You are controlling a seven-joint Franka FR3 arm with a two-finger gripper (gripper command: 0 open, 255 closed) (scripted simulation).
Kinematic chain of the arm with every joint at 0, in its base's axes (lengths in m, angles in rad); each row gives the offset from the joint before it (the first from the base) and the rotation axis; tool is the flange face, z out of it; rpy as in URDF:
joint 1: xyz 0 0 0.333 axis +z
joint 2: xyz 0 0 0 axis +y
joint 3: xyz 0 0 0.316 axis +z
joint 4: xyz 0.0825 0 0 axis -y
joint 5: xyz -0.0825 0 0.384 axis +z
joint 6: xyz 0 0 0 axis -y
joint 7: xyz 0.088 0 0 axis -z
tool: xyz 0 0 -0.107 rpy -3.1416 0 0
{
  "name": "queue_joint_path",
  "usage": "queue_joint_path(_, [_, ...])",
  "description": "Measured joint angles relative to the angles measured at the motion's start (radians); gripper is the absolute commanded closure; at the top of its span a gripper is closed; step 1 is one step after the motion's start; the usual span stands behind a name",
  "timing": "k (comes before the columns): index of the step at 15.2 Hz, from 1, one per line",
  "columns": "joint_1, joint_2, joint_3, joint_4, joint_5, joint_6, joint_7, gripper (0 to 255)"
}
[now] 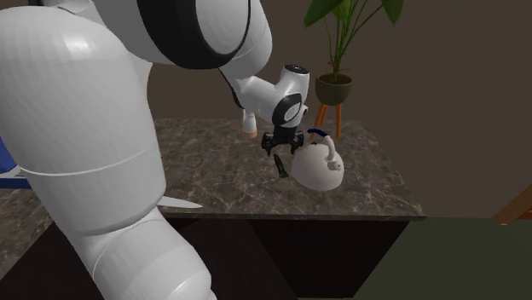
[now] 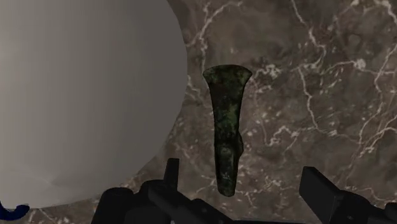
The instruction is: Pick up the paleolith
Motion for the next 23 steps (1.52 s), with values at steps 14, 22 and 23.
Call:
queue_joint_path(14, [0.012, 0.125, 0.007, 0.028, -0.005, 0.094, -0.008, 255])
queue_joint_path(22, [0.005, 0.085, 0.006, 0.015, -0.002, 0.058, -0.010, 255])
queue_joint_path(23, [0.005, 0.074, 0.006, 0.017, -0.003, 0.046, -0.009, 255])
